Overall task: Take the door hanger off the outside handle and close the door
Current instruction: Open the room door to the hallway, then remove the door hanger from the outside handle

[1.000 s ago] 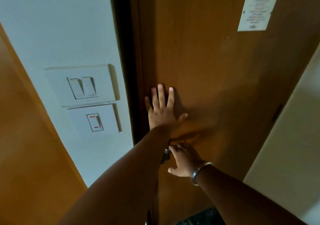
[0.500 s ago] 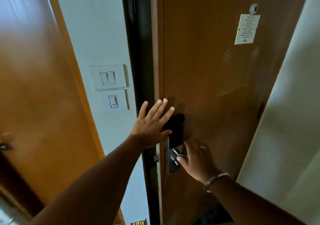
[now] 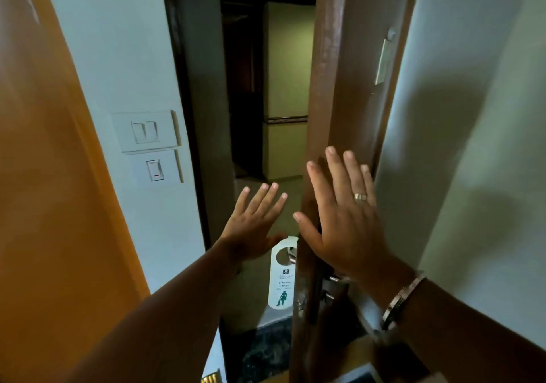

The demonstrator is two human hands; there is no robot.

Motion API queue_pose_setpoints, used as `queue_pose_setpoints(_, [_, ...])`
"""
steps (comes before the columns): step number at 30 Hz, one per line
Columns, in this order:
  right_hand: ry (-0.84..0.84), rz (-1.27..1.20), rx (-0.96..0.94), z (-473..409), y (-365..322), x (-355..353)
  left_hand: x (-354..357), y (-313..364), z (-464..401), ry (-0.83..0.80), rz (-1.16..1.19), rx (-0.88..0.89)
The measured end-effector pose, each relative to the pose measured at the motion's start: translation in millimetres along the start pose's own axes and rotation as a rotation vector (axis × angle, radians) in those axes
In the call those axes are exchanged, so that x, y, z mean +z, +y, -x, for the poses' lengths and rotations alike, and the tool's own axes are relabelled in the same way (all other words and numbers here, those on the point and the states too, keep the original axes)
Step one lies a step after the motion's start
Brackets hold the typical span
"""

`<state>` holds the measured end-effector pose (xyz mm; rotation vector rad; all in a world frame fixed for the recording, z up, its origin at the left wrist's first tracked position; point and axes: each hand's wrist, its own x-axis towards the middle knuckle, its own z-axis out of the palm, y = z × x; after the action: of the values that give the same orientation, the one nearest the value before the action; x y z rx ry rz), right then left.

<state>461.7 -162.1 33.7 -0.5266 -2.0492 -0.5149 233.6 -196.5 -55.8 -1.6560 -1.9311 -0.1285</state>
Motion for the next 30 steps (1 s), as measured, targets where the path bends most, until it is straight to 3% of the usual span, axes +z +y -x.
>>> queue_pose_setpoints(4, [-0.042,0.207,-0.043,-14.6,8.1,-24.0,14.7,33.3,-17.4,-0.001,0.105,0.114])
queue_pose_setpoints(15, [-0.529,0.747,0.006,-23.3,60.5,-50.5,39.9,125.2,-53.5,-0.049,0.282,0.485])
queue_pose_setpoints(18, [-0.653,0.851,0.030,-16.4,88.4,-55.7,41.8,153.0,-69.5,-0.023,0.375,0.610])
queue_pose_setpoints(23, [-0.792,0.964,0.070,5.3,142.5,-57.7,45.0,208.2,-100.8,-0.111,0.420,0.811])
queue_pose_setpoints(26, [-0.826,1.028,0.084,16.8,174.5,-60.1,53.1,235.5,-110.8,-0.180,0.510,0.834])
queue_pose_setpoints(30, [-0.876,1.202,0.014,34.9,213.2,-68.5,61.2,276.7,-116.2,-0.252,0.749,0.713])
